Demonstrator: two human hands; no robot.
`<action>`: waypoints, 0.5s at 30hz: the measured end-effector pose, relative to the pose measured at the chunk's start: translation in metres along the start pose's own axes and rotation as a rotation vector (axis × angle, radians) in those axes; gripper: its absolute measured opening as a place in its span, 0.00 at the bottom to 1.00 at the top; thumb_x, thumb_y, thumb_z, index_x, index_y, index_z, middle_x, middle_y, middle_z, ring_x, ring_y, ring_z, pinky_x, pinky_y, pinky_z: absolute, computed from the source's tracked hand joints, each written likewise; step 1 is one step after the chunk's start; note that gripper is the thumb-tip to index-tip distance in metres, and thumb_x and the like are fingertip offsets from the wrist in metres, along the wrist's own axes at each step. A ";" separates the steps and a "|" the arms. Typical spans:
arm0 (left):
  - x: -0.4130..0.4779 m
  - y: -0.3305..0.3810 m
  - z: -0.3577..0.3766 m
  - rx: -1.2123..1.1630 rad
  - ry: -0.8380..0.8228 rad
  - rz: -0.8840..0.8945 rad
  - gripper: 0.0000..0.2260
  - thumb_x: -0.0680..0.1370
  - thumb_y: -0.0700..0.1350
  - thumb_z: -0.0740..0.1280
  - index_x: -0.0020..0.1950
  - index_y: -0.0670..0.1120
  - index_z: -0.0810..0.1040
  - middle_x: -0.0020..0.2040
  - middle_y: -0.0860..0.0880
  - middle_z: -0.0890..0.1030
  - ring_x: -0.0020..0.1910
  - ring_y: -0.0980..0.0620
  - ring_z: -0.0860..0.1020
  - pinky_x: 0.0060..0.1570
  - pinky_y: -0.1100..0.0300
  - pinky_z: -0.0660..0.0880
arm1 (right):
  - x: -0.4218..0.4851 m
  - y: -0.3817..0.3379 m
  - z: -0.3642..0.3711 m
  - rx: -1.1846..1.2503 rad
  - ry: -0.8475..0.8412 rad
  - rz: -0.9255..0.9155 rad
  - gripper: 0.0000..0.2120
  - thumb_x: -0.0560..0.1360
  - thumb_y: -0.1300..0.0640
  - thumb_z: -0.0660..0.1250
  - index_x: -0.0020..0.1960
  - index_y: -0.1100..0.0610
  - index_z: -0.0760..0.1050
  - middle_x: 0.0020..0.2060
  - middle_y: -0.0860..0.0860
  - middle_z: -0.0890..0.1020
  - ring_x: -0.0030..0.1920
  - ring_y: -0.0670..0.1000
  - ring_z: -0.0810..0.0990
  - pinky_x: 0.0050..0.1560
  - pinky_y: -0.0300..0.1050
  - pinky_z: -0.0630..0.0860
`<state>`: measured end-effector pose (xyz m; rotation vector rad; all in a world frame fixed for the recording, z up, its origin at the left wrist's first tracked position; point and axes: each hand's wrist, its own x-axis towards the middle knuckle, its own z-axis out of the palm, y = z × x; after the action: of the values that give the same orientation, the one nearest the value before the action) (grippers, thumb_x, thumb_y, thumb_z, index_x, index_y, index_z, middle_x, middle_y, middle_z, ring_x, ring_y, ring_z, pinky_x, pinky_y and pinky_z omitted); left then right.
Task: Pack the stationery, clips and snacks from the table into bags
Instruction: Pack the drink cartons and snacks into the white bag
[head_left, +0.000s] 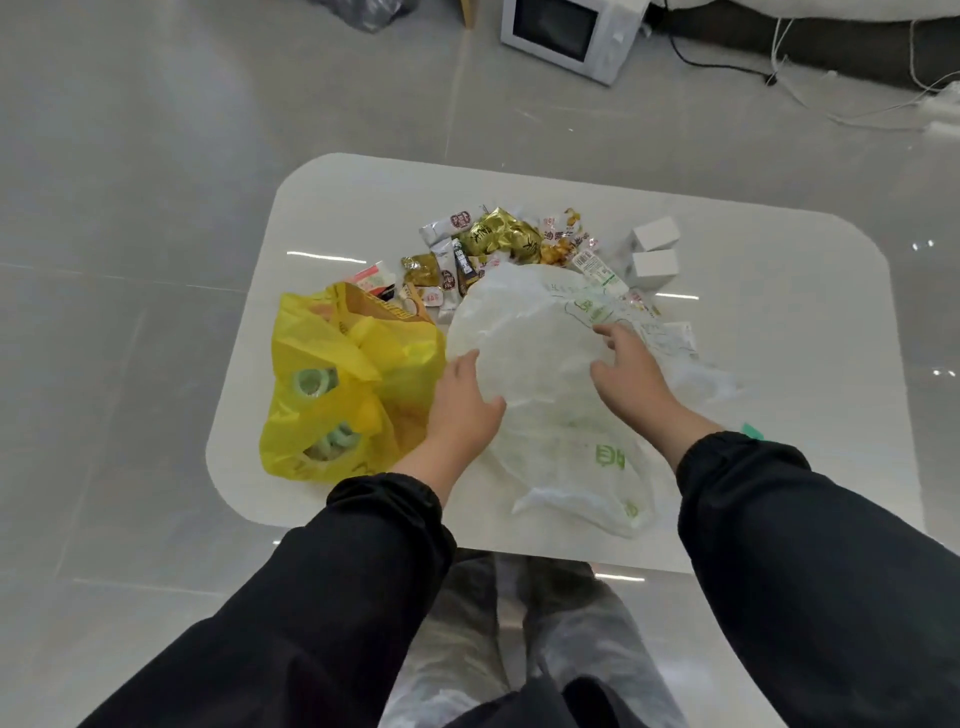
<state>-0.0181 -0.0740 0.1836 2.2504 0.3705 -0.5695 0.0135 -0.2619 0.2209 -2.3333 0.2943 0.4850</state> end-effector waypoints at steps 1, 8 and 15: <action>0.002 -0.001 0.011 0.002 -0.044 -0.003 0.31 0.77 0.43 0.65 0.77 0.46 0.55 0.75 0.45 0.59 0.74 0.46 0.59 0.71 0.52 0.60 | 0.004 0.007 -0.005 -0.078 0.053 -0.045 0.27 0.73 0.70 0.57 0.71 0.60 0.64 0.70 0.55 0.66 0.71 0.54 0.63 0.70 0.46 0.61; 0.027 0.006 0.070 0.008 -0.137 -0.056 0.32 0.78 0.45 0.63 0.78 0.48 0.51 0.78 0.47 0.53 0.76 0.46 0.54 0.72 0.52 0.56 | 0.032 0.065 -0.037 -0.632 0.262 -0.119 0.41 0.63 0.72 0.64 0.74 0.58 0.58 0.75 0.61 0.55 0.71 0.63 0.58 0.69 0.56 0.57; 0.038 0.022 0.107 -0.089 -0.127 -0.079 0.32 0.78 0.46 0.63 0.78 0.50 0.52 0.78 0.48 0.54 0.76 0.48 0.55 0.72 0.52 0.57 | 0.063 0.126 -0.059 -0.558 0.059 0.267 0.27 0.67 0.68 0.62 0.65 0.57 0.64 0.52 0.55 0.75 0.62 0.62 0.71 0.69 0.62 0.56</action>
<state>-0.0058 -0.1654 0.1132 2.1095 0.4136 -0.7196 0.0423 -0.3973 0.1568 -2.8696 0.5618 0.6985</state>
